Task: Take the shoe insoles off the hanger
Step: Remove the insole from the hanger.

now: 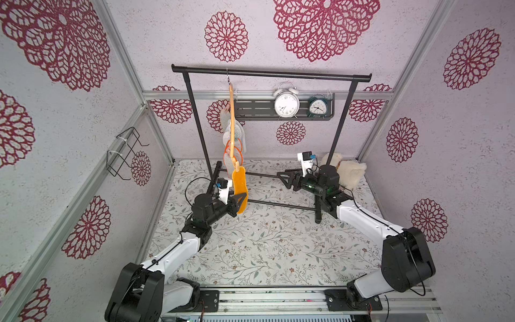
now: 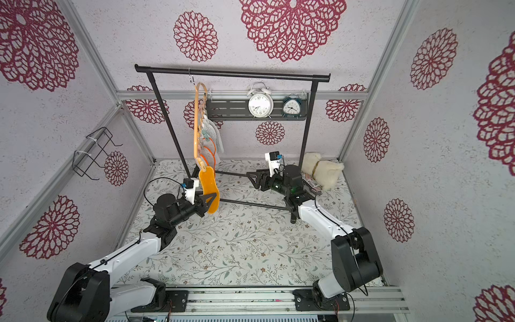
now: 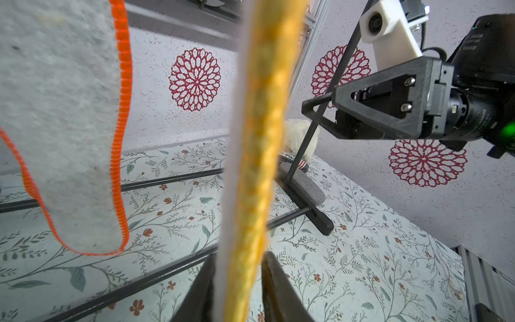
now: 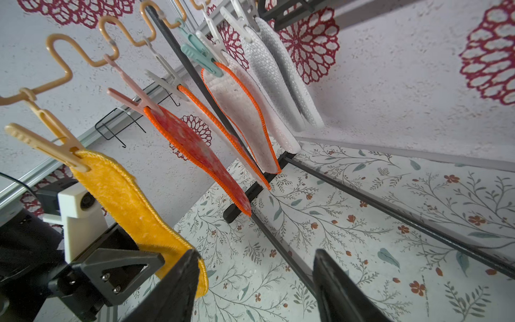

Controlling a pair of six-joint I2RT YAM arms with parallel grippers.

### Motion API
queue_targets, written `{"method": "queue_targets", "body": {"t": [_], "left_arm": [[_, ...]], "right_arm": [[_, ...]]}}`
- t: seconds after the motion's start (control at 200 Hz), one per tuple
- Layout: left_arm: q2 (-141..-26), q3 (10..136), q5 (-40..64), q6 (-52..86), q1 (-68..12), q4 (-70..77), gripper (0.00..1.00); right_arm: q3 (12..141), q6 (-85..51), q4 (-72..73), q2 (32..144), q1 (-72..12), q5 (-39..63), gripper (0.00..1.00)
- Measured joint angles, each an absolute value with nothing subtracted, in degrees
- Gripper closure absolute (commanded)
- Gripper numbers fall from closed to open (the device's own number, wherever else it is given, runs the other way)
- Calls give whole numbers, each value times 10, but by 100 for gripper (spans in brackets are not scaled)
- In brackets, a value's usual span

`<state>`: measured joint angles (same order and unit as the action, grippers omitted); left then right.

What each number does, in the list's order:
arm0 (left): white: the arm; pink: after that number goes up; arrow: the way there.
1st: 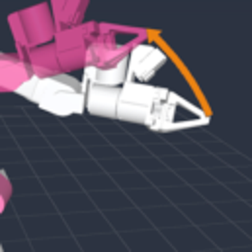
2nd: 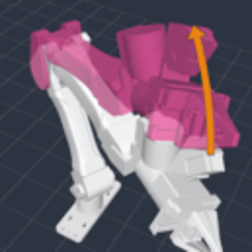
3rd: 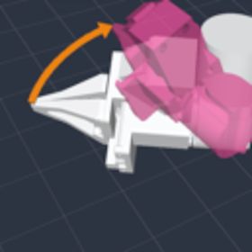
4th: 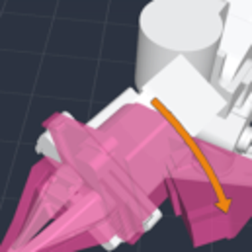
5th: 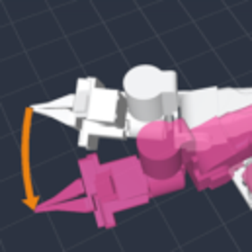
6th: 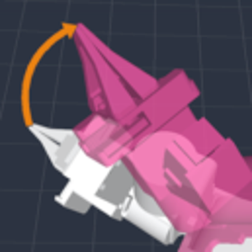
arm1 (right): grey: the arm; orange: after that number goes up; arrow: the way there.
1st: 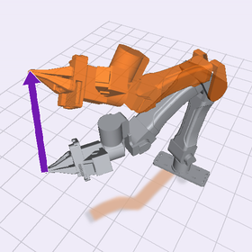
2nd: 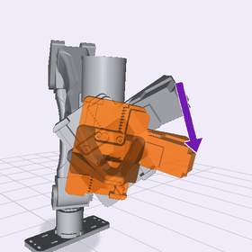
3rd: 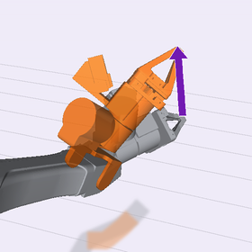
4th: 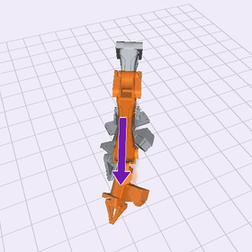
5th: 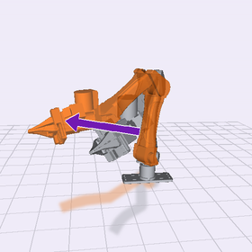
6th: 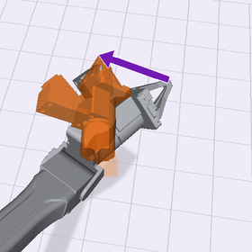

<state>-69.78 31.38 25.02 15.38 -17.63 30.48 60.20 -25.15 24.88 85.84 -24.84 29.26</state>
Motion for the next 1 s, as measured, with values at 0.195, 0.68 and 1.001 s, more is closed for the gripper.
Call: {"method": "queue_targets", "body": {"t": [0.195,0.68,1.001], "left_arm": [[-698,294,252,160,-173,311,100],[-637,340,372,159,-128,211,100],[-611,366,430,134,-111,99,100]], "right_arm": [[630,-251,240,865,-251,302,32],[781,-257,257,950,-280,428,20],[914,-260,285,1044,-341,524,16]]}}
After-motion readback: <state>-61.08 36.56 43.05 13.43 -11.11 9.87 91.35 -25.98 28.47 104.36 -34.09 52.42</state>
